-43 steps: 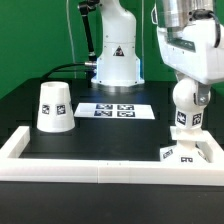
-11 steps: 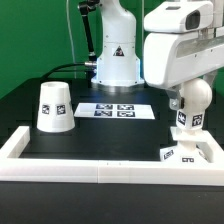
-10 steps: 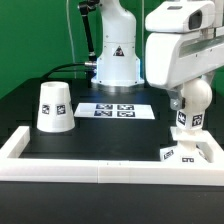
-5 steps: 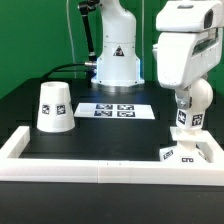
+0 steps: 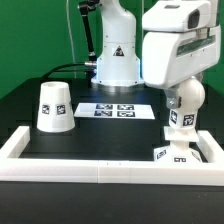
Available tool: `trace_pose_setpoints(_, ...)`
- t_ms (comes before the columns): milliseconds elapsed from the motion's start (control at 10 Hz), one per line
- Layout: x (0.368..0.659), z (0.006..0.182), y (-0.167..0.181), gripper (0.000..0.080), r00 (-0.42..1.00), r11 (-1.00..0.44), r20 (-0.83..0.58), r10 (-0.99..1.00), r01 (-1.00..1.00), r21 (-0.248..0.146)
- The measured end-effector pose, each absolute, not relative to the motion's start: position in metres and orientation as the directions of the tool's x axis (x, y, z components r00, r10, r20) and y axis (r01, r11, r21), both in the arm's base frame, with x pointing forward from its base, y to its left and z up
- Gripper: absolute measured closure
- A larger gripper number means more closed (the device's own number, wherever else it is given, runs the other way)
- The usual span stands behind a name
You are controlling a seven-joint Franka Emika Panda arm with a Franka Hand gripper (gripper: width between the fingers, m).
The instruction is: Assemble lamp
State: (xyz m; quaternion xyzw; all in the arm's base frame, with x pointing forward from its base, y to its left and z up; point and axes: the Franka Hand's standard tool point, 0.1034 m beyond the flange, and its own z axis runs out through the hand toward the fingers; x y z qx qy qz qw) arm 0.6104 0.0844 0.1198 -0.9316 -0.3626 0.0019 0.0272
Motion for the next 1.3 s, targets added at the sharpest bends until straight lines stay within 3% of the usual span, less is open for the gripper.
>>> trace_pose_setpoints(500,0.6087,0.1201,0.0917,0.022,0.98,-0.979,-0.014,0.198,0.197,-0.054)
trace_pose_setpoints(1000,0.6086,0.1197,0.0921,0.022,0.994,-0.993,-0.03,-0.103,-0.105,-0.048)
trace_pose_setpoints(1300,0.6071,0.1192,0.0944,0.022,0.921,-0.921,-0.049,-0.387,-0.389,-0.036)
